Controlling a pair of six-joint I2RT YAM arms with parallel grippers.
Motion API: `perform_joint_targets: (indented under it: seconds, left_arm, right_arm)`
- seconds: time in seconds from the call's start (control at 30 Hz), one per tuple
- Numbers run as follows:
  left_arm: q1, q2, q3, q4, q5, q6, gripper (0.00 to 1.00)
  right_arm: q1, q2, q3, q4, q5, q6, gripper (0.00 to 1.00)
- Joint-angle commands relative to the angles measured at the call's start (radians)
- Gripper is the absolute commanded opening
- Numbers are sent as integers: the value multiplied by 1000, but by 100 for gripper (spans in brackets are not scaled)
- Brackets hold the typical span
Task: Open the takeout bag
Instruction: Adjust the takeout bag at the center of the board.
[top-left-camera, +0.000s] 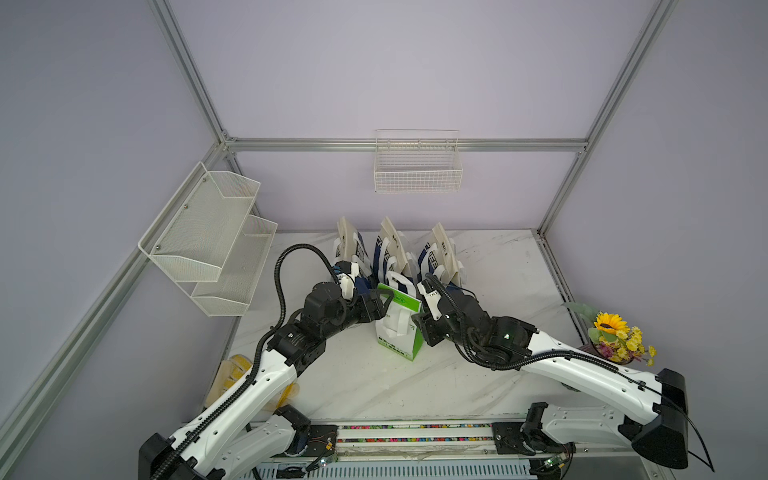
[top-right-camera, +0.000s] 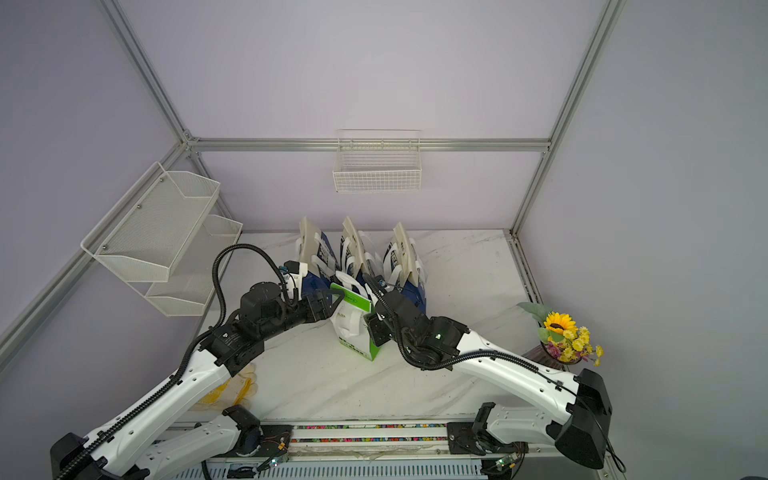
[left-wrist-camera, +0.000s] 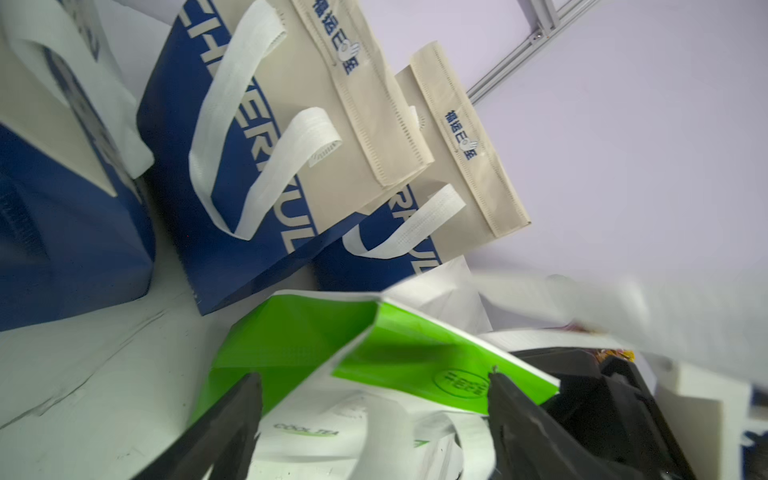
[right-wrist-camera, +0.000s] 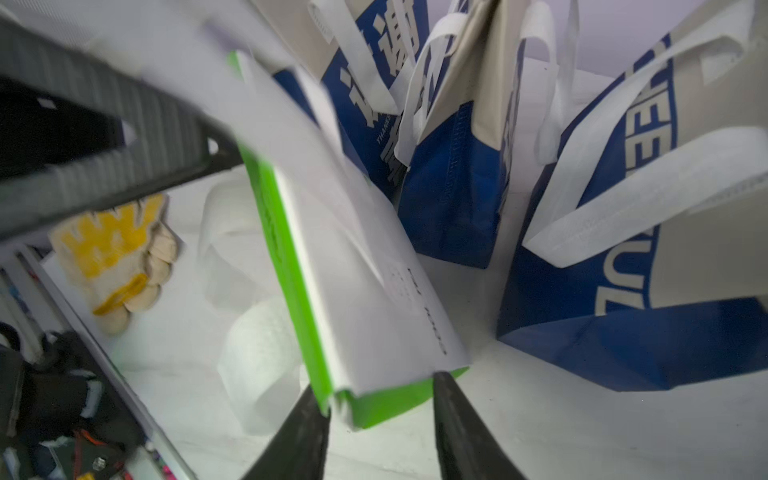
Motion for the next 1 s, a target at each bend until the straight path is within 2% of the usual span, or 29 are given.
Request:
perform_joint_targets:
  seconds: [0.0,0.17,0.27,0.43,0.53,0.73,0.87,0.97]
  left_arm:
    - [19,20,83,-31,-20,-17,85]
    - [33,58,91,27,35,-26,84]
    - [35,79,100,76,88,-23,85]
    - [36,105,124,83,118,1,85]
    - [35,112,126,83,110,3,85]
    - [35,108,112,89,105,8,85]
    - [35,103,99,91,107,11,85]
    - [35,96,88,91,115,11,85]
  right_arm:
    - [1,-31,20,-52,18,16,59]
    - [2,-125,-44,-34,0,102,66]
    - [6,-174,-70,-28,-35,155,66]
    - [32,-200,-1,-19,-93,159,65]
    - [32,-151,80,-3,-131,140,66]
    - [25,48,250,9,-162,109,63]
    - [-19,136,334,9,-97,103,55]
    - [-94,155,365,9,-107,109,48]
